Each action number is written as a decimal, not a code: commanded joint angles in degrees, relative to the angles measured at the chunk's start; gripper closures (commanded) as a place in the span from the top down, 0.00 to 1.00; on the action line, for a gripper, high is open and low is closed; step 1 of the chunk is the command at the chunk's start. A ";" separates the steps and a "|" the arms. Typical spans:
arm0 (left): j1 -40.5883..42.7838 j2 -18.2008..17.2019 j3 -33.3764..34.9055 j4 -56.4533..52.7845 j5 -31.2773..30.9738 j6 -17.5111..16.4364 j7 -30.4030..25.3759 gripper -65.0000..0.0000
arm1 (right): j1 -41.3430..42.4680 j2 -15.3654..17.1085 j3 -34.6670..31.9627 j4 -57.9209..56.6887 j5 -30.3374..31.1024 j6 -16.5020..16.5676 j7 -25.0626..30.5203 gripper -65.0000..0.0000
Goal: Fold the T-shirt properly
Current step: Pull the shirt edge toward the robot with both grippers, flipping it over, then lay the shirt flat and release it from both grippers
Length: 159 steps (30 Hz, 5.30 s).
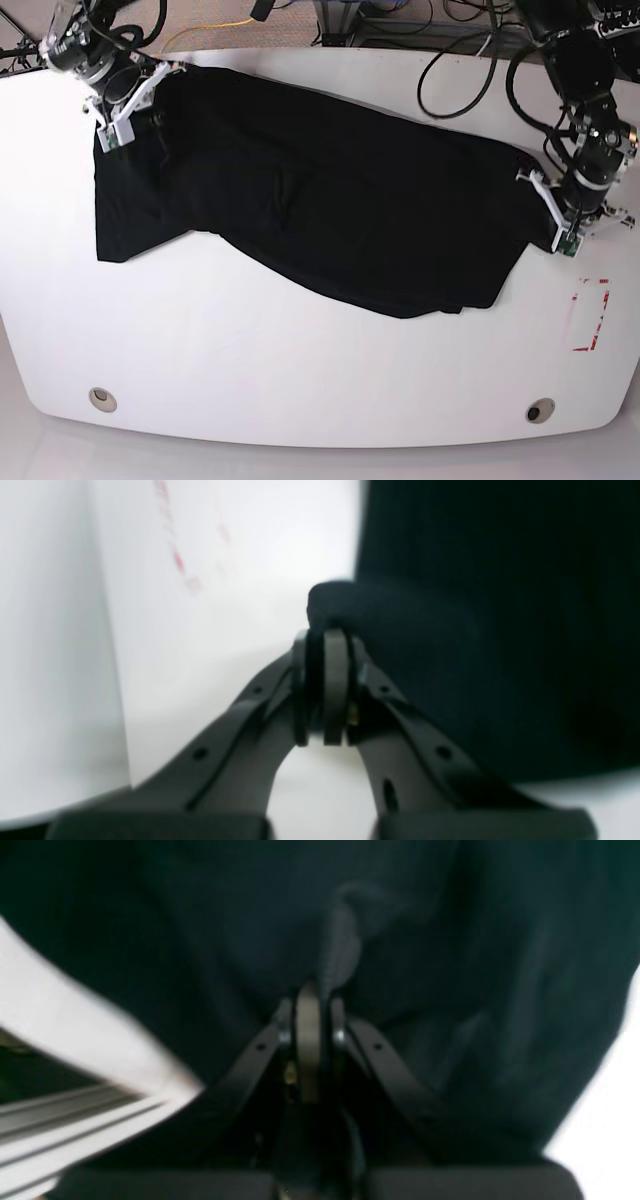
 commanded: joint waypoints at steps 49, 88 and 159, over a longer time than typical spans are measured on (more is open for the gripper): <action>-70.05 0.37 5.28 -7.56 9.84 8.99 4.57 0.03 | 100.73 29.39 -42.88 -31.27 1.59 0.03 -8.36 0.00; -3.76 4.77 -11.60 6.85 9.40 -3.27 11.25 0.02 | 17.80 17.96 -1.73 -4.46 5.63 0.03 -8.98 0.00; 1.42 -4.20 -5.62 -12.93 2.80 -3.27 -0.27 0.73 | 10.68 5.75 11.19 -8.67 -4.22 0.03 -9.06 0.68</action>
